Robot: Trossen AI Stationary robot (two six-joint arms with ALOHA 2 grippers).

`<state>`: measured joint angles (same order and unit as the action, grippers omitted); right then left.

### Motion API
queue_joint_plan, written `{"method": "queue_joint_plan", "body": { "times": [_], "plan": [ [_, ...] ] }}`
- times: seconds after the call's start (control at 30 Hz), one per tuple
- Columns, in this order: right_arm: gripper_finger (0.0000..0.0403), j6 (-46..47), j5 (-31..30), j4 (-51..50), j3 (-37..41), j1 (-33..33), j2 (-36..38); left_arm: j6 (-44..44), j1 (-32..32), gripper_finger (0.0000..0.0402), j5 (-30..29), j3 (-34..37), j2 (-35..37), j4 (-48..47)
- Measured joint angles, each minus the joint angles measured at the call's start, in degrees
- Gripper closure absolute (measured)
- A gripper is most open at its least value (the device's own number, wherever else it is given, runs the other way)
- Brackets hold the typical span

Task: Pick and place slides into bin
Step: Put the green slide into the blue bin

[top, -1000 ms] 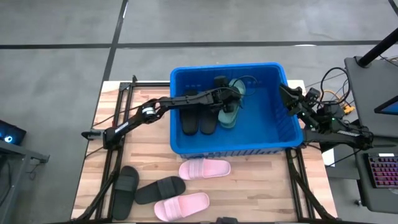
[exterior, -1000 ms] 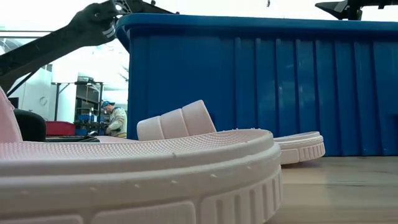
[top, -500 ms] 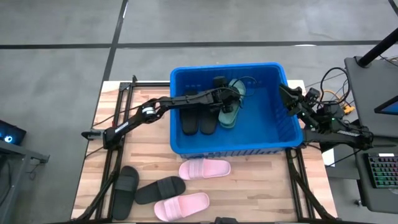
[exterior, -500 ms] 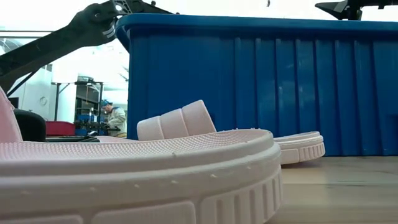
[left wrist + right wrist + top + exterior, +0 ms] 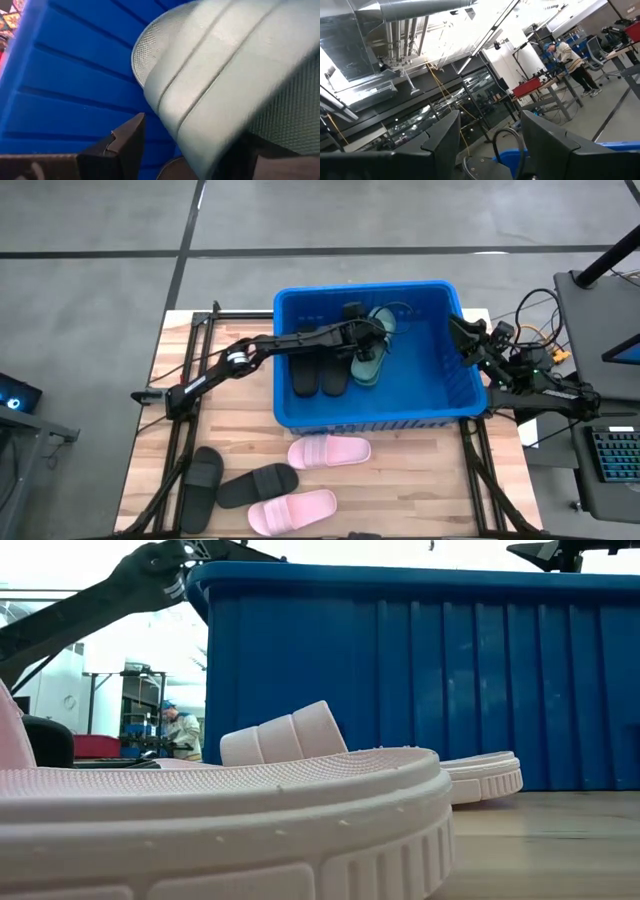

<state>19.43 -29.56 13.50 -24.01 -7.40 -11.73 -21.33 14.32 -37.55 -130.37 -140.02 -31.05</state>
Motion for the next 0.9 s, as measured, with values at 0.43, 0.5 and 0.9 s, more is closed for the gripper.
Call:
{"method": "queue_joint_plan", "body": {
  "times": [0.43, 0.5, 0.9],
  "plan": [
    [0.0202, -0.2, 0.0, 0.0, 0.0, 0.0, 0.0, 0.1, -1.2, 0.0209, 1.6, 0.0, 0.5, 0.5],
    [0.0202, -0.1, 0.0, 0.0, 0.0, 0.0, 0.0, 1.1, -1.3, 0.0209, 3.6, 0.0, 0.5, 0.4],
    [0.0202, -0.1, 0.0, 0.0, 0.0, 0.0, 0.0, 1.4, -1.7, 0.0209, 4.6, -0.1, 1.9, -3.7]
  ]
}}
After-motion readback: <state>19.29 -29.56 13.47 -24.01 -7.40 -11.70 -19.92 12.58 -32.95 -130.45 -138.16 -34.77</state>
